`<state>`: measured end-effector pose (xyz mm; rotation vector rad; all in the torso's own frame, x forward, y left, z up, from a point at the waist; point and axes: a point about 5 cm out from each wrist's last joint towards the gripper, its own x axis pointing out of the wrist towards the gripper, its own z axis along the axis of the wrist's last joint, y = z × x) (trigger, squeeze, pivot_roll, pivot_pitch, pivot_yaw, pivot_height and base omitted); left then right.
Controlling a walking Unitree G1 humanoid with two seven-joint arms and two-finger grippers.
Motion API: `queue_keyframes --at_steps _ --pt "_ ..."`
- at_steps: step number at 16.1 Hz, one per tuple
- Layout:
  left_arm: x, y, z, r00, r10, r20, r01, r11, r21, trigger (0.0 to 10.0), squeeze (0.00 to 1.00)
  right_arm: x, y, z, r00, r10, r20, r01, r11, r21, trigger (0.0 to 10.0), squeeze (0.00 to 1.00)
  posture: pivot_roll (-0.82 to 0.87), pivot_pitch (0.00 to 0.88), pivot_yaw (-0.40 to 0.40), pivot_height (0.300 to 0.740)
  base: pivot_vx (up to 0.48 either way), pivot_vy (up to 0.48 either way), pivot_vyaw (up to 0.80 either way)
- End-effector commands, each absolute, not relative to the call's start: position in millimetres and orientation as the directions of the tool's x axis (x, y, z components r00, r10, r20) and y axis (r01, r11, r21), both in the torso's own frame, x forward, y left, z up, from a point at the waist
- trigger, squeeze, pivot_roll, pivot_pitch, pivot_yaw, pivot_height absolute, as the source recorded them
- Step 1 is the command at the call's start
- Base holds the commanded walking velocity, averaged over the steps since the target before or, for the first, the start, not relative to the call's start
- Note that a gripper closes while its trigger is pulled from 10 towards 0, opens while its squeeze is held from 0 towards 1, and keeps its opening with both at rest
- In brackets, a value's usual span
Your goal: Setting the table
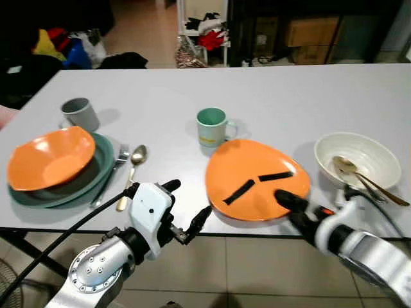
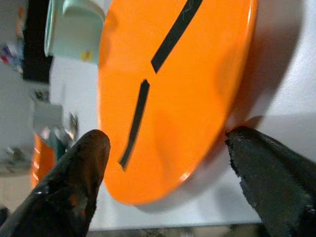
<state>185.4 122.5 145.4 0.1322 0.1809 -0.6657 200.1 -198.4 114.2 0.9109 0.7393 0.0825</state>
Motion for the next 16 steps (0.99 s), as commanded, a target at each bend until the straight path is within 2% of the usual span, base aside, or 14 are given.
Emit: queue_keyframes --at_steps 1,2,3,4,6,7,8,10,12,13,14,16 --pt "188 125 144 0.766 -0.604 -0.220 0.630 0.773 0.072 10.0 0.00 189 -221 115 0.740 0.293 -0.605 0.219 0.746 0.629 10.0 1.00 -0.12 0.017 0.111 0.740 0.000 0.000 0.00" --pt "191 126 145 0.772 -0.599 -0.213 0.625 0.776 0.082 10.0 0.00 188 -231 130 0.769 0.300 -0.565 0.092 0.822 0.562 10.0 1.00 -0.12 0.017 0.118 0.740 0.000 0.000 0.00" --pt "193 127 145 0.781 -0.590 -0.206 0.616 0.783 0.090 10.0 0.00 188 -235 140 0.781 0.320 -0.537 0.018 0.847 0.531 10.0 1.00 -0.13 0.016 0.124 0.740 0.000 0.000 0.00" --pt "196 129 145 0.794 -0.576 -0.195 0.600 0.793 0.102 10.0 0.00 187 -238 155 0.794 0.363 -0.488 -0.090 0.864 0.496 10.0 1.00 -0.14 0.016 0.130 0.740 0.000 0.000 0.00" --pt "200 129 146 0.809 -0.558 -0.184 0.582 0.805 0.116 10.0 0.00 186 -237 169 0.793 0.417 -0.443 -0.188 0.860 0.473 10.0 1.00 -0.14 0.015 0.129 0.740 0.000 0.000 0.00" --pt "205 132 148 0.840 -0.520 -0.157 0.540 0.832 0.131 10.0 0.00 187 -234 184 0.794 0.464 -0.392 -0.291 0.857 0.425 10.0 1.00 -0.14 0.012 0.122 0.740 0.000 0.000 0.00" --pt "208 134 150 0.865 -0.484 -0.135 0.500 0.855 0.138 10.0 0.00 190 -230 191 0.803 0.479 -0.355 -0.333 0.854 0.400 10.0 1.00 -0.14 0.012 0.122 0.740 0.000 0.000 0.00" --pt "214 144 155 0.932 -0.358 -0.065 0.363 0.922 0.132 10.0 0.00 200 -198 207 0.799 0.552 -0.237 -0.473 0.822 0.317 10.0 1.00 -0.13 0.006 0.108 0.740 0.000 0.000 0.00" --pt "215 147 156 0.944 -0.325 -0.051 0.328 0.936 0.129 10.0 0.00 204 -184 206 0.795 0.565 -0.221 -0.510 0.820 0.259 10.0 1.00 -0.13 0.005 0.102 0.740 0.000 0.000 0.00" --pt "216 150 157 0.963 -0.267 -0.039 0.270 0.956 0.119 10.0 0.00 216 -166 192 0.838 0.496 -0.228 -0.472 0.868 0.153 10.0 1.00 -0.13 0.002 0.090 0.740 0.000 0.000 0.00" --pt "217 151 158 0.975 -0.223 -0.025 0.224 0.967 0.118 10.0 0.00 227 -153 179 0.879 0.414 -0.235 -0.414 0.909 0.051 10.0 0.00 -0.12 0.003 0.080 0.740 0.000 0.000 0.00" --pt "218 150 161 0.982 -0.191 0.001 0.190 0.974 0.120 10.0 0.00 237 -139 179 0.897 0.403 -0.182 -0.400 0.915 0.059 10.0 0.00 -0.10 0.008 0.062 0.740 0.000 0.000 -0.25"
